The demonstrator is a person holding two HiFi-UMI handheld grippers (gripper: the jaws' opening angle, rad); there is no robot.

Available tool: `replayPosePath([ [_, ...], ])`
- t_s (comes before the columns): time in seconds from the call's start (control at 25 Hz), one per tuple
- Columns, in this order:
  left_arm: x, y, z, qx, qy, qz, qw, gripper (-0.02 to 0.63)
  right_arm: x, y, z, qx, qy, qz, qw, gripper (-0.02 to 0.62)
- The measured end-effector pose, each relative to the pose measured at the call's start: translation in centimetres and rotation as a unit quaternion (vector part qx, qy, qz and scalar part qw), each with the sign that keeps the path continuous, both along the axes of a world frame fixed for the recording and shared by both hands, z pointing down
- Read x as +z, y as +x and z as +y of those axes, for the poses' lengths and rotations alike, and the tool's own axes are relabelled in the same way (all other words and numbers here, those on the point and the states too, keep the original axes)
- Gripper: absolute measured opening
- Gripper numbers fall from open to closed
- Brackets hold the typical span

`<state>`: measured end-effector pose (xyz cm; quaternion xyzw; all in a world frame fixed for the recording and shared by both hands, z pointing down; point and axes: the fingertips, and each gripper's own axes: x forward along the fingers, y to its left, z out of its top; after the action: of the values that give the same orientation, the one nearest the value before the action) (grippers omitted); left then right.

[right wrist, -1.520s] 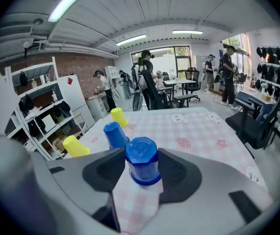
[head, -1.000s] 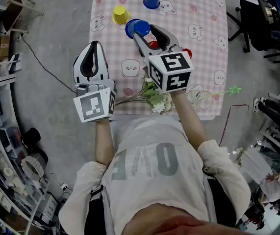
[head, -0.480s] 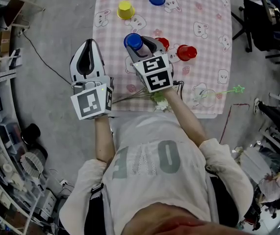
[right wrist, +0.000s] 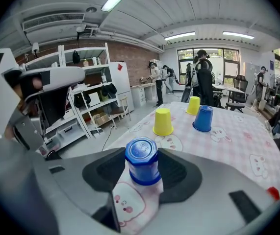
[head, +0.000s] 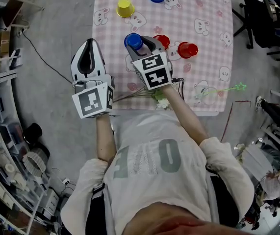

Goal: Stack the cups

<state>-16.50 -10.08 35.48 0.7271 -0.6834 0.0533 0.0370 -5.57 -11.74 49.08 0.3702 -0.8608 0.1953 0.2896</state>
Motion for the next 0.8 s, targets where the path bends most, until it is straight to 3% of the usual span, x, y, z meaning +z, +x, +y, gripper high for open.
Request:
replayPosePath([
  [0.8,0.4,-0.5,0.4,-0.006,-0.004,-0.008,0.9999,0.034,1.3,0.3,0.0,0.008,-0.003,0.002,1.000,0.218],
])
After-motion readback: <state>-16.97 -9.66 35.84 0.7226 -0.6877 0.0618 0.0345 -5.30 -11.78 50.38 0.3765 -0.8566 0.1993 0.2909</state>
